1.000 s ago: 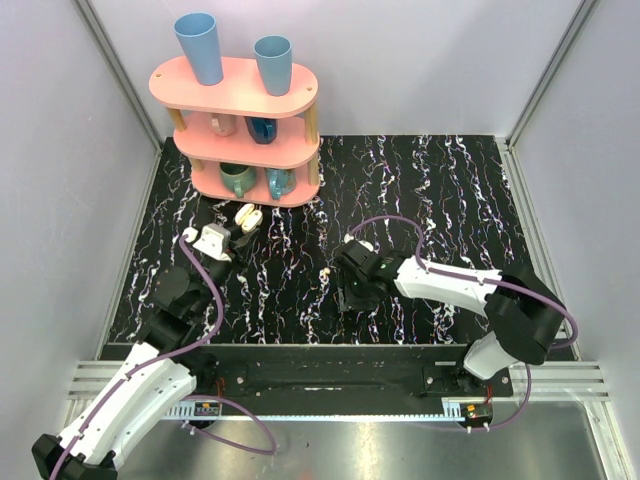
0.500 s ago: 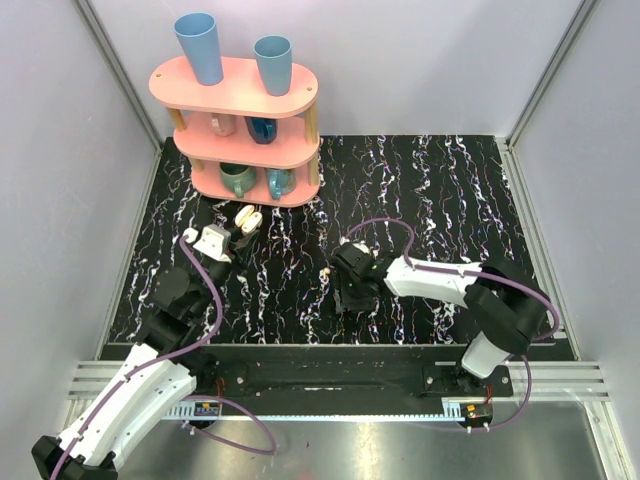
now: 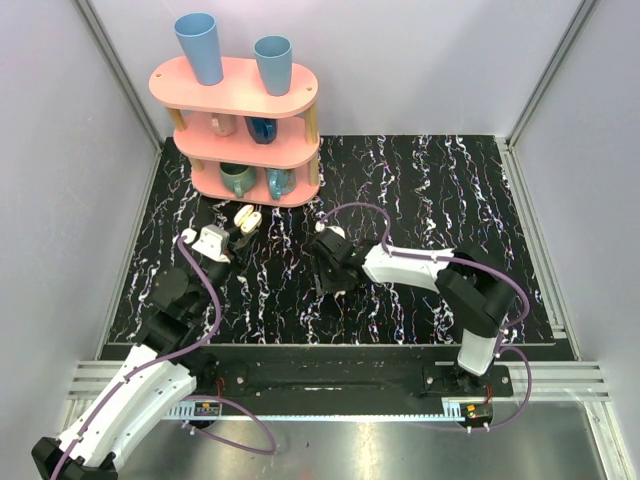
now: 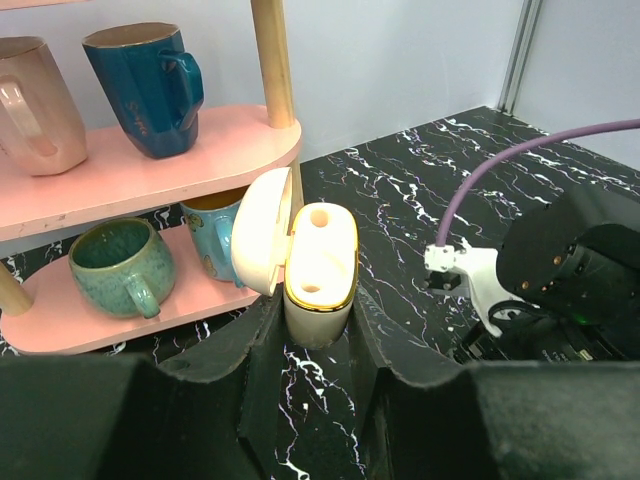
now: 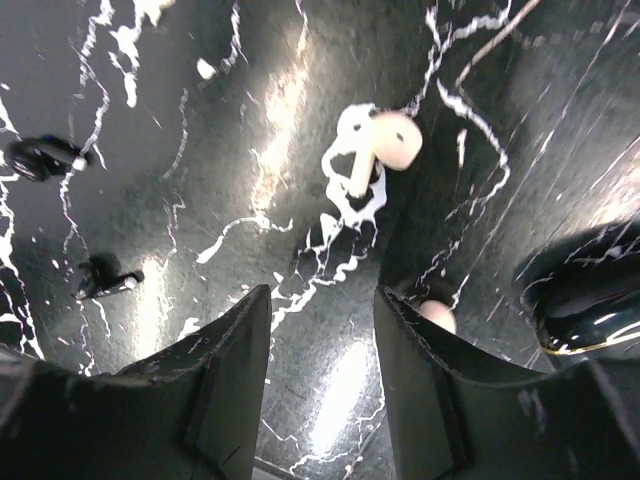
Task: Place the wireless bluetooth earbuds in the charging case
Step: Move the right earbud to the center of the board, then pick up the right earbud from the center of the board.
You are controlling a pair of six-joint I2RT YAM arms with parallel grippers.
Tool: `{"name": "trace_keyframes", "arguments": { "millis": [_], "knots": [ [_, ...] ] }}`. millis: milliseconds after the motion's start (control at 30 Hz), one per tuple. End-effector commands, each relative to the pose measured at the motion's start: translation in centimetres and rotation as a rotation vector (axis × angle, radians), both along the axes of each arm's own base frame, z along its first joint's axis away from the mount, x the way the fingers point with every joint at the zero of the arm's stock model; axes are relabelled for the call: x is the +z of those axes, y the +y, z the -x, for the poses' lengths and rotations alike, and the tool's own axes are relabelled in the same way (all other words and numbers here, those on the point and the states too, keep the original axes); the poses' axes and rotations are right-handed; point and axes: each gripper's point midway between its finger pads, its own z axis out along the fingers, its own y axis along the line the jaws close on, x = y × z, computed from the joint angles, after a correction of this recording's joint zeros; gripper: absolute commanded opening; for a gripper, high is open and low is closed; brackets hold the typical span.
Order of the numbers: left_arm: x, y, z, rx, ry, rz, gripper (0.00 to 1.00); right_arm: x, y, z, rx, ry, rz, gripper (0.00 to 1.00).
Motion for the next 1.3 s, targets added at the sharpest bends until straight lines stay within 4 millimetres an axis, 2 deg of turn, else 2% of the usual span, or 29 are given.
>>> {"name": "trace_keyframes", "arguments": {
  "millis": [0, 67, 100, 200, 300, 500, 667, 1067, 1267],
  "knots": [
    [3.4, 0.4, 0.3, 0.01, -0.066, 0.047, 0.0, 5.1, 1.6, -3.0, 0.055, -0.189, -0.053, 0.53],
    [3.5, 0.4, 0.4, 0.011, -0.071, 0.051, 0.0, 6.2, 1.1, -3.1, 0.064, -0.224, -0.053, 0.53],
    [3.5, 0.4, 0.4, 0.009, -0.072, 0.052, 0.0, 7.3, 1.0, -3.1, 0.063, -0.247, -0.071, 0.53],
    [3.4, 0.3, 0.2, 0.008, -0.072, 0.049, 0.0, 7.6, -0.7, -2.9, 0.033, -0.262, -0.035, 0.53],
    [3.4, 0.1, 0.1, 0.002, -0.068, 0.045, 0.0, 6.6, -2.5, -2.6, -0.041, -0.223, 0.023, 0.51],
    [3.5, 0.1, 0.0, 0.003, -0.07, 0.043, 0.0, 4.1, -4.0, -0.6, -0.163, -0.09, -0.011, 0.48],
    [3.3, 0.1, 0.2, 0.002, -0.071, 0.048, 0.0, 3.6, -5.2, 0.0, -0.208, -0.085, -0.022, 0.48],
    [3.2, 0.1, 0.1, 0.002, -0.068, 0.045, 0.0, 2.8, -4.0, -1.3, -0.18, -0.081, -0.065, 0.47],
    [3.1, 0.1, 0.0, 0.006, -0.064, 0.042, 0.0, 2.1, -3.4, -1.2, -0.119, -0.071, -0.066, 0.46]
  ]
}}
